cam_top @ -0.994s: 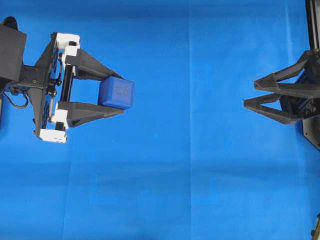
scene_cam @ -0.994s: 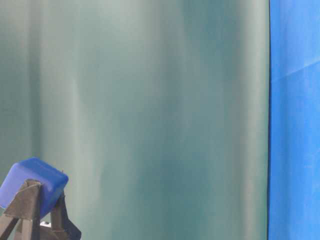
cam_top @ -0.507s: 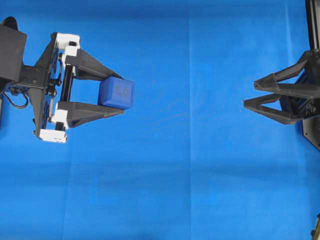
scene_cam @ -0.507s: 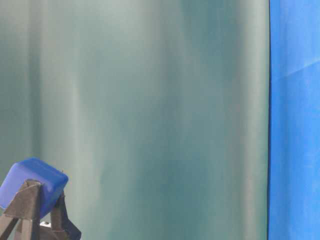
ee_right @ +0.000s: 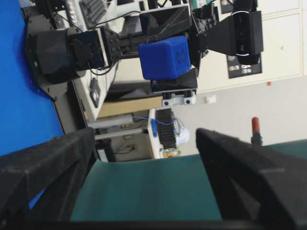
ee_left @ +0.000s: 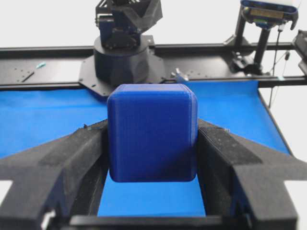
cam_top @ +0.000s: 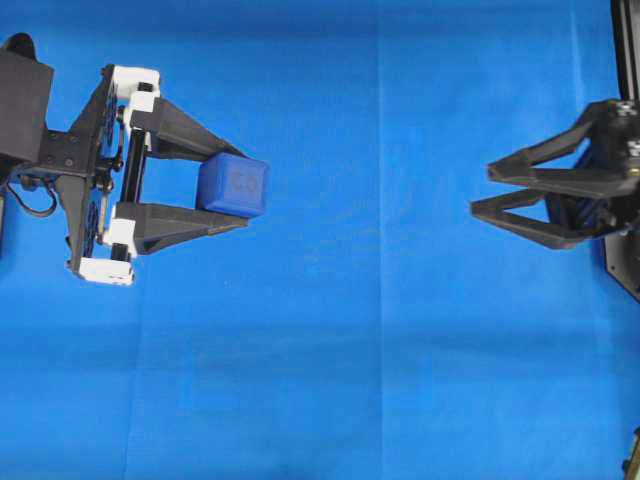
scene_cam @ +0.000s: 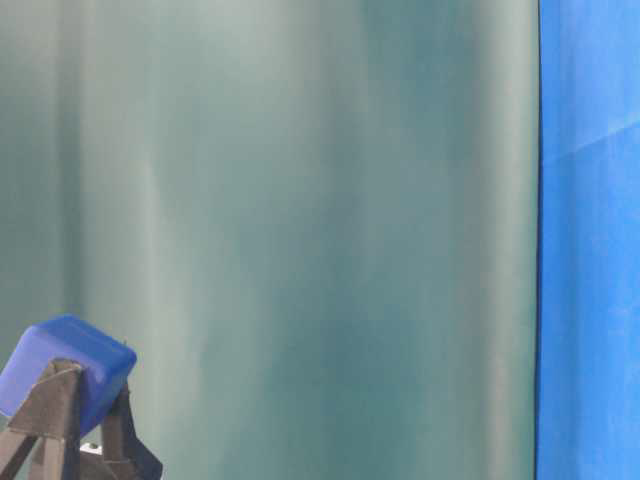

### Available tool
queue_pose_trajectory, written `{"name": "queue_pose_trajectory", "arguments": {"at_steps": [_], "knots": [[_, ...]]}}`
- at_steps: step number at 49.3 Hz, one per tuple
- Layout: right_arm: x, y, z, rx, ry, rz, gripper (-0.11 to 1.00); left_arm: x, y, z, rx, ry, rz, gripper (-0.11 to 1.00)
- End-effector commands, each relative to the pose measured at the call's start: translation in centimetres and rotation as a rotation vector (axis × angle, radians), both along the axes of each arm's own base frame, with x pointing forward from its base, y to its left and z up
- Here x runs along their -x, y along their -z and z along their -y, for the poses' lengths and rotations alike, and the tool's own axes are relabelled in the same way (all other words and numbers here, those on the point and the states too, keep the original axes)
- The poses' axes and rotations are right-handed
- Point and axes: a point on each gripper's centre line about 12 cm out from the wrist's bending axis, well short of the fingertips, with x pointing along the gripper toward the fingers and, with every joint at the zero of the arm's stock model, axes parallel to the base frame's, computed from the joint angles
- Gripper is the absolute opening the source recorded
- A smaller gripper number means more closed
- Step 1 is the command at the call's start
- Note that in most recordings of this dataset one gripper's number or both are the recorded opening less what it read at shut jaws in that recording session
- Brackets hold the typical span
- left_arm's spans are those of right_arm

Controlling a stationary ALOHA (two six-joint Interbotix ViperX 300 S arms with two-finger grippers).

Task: Handover the blue block to the right arm after grasping it with the left arm, then place it in the designated position.
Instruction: 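Rotate the right gripper and move it toward the held cube, then close the right gripper on the cube beside the left gripper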

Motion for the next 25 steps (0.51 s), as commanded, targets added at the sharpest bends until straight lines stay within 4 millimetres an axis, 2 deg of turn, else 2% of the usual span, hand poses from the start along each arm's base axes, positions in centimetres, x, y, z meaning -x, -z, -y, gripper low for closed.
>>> {"name": "queue_pose_trajectory", "arguments": {"at_steps": [1,25], "knots": [[-1.2,-1.5,-0.1,-0.006,-0.007,0.023,0.97,0.8,-1.8,-0.2,0.006,-0.003,0.060,0.46],[-10.8,-4.0,-0.4,-0.010,-0.031,0.013,0.97,0.8,-1.8,-0.2,0.007,-0.003,0.056,0.46]]}}
